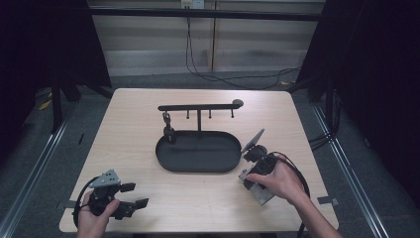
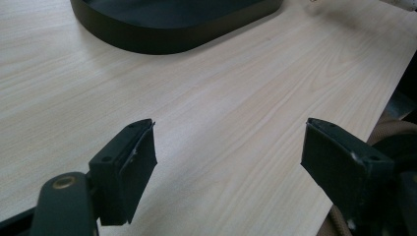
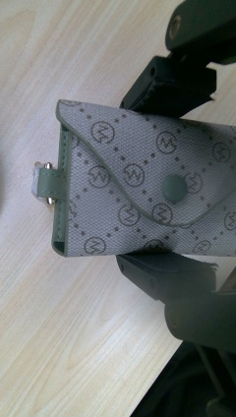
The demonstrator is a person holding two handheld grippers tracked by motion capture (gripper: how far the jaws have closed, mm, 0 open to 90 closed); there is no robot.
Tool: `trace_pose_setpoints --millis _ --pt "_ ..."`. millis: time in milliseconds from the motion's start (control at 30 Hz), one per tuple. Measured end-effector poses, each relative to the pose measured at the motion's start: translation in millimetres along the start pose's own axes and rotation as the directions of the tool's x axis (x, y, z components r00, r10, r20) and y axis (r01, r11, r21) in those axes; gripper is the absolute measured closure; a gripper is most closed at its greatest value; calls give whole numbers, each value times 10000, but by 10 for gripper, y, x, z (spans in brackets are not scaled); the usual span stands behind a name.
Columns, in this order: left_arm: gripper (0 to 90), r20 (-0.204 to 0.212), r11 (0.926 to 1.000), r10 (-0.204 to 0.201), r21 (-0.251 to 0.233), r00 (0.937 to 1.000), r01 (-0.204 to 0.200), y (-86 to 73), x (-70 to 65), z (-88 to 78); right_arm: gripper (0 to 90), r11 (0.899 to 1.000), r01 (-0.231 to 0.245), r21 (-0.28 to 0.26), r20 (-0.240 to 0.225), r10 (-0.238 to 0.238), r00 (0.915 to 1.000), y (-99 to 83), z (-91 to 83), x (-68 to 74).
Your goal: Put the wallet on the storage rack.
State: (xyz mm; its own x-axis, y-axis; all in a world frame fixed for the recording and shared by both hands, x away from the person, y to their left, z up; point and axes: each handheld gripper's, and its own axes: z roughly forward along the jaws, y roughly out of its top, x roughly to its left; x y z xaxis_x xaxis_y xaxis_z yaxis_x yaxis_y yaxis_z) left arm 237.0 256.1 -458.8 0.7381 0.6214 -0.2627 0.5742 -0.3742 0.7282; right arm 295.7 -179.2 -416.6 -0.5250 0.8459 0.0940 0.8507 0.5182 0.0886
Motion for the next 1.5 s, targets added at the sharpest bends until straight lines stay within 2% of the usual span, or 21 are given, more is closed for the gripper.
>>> trace_pose_setpoints --millis 333,800,1067,1367,1500 --pt "199 33 10000 -48 47 10000 48 2 -4 1 335 10000 16 -90 86 -15 10000 29 -84 -22" --pt "198 43 9999 -106 -5 9999 106 1 2 -7 335 9996 -48 -270 -49 47 10000 154 -249 -85" --pt "198 36 10000 -29 6 10000 29 2 3 -10 335 9996 -21 -283 46 22 10000 228 -310 -101" --pt "195 79 10000 -52 26 10000 52 2 2 -9 335 9987 -164 -478 46 167 9999 318 -387 -141" --pt "195 137 10000 -23 75 9999 22 4 -1 -5 334 9978 -155 -639 -91 149 9998 369 -439 -139"
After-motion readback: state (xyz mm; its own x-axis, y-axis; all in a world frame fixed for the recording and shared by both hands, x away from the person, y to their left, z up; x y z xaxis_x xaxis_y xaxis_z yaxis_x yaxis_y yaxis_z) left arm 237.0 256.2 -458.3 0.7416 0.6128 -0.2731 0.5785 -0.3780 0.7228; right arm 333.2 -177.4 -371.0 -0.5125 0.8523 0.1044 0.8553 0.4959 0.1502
